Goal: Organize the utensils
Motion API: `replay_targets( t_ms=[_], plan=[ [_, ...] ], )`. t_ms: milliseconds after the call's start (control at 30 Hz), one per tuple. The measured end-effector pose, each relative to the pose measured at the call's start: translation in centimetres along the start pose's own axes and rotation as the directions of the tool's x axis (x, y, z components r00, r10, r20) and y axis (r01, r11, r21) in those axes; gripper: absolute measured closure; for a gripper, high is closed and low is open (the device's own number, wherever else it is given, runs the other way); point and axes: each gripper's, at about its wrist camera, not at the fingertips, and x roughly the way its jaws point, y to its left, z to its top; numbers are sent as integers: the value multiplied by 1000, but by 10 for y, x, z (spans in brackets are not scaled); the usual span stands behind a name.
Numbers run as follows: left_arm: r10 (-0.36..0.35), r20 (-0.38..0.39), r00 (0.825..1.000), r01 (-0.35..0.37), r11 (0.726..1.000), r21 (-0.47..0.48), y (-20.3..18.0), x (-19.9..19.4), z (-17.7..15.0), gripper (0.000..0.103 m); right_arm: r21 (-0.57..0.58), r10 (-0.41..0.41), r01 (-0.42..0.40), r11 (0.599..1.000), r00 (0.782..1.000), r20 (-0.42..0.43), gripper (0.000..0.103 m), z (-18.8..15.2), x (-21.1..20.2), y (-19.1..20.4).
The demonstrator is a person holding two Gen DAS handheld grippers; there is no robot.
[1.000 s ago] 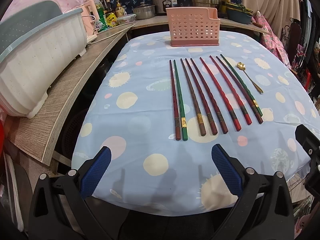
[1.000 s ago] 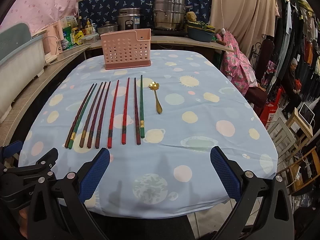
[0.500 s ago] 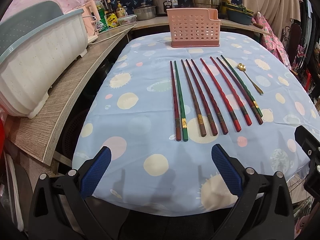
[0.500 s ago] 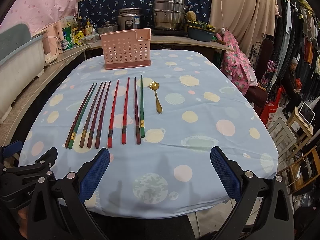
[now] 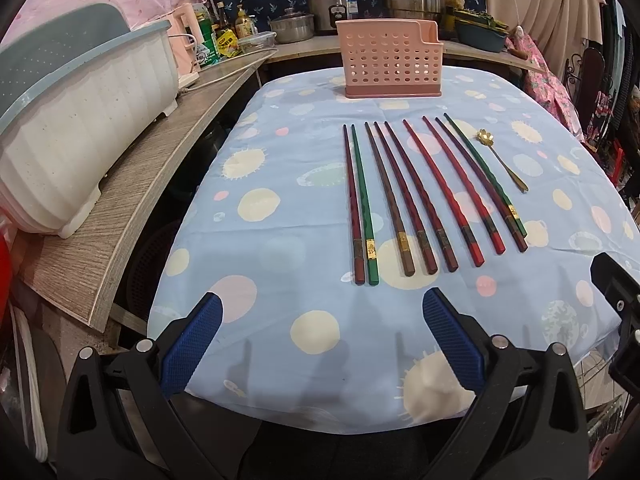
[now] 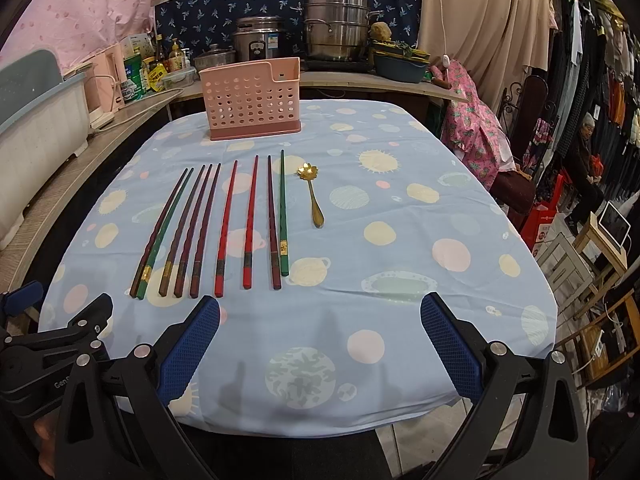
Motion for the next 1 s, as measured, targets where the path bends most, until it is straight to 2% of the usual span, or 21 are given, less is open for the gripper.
replay_targets(
  t_ms=[1000],
  plan=[
    [6,0,1000,-6,1000,-2,2,-1,1,8,0,3,-3,1000,1000,0,7,0,0,0]
  ],
)
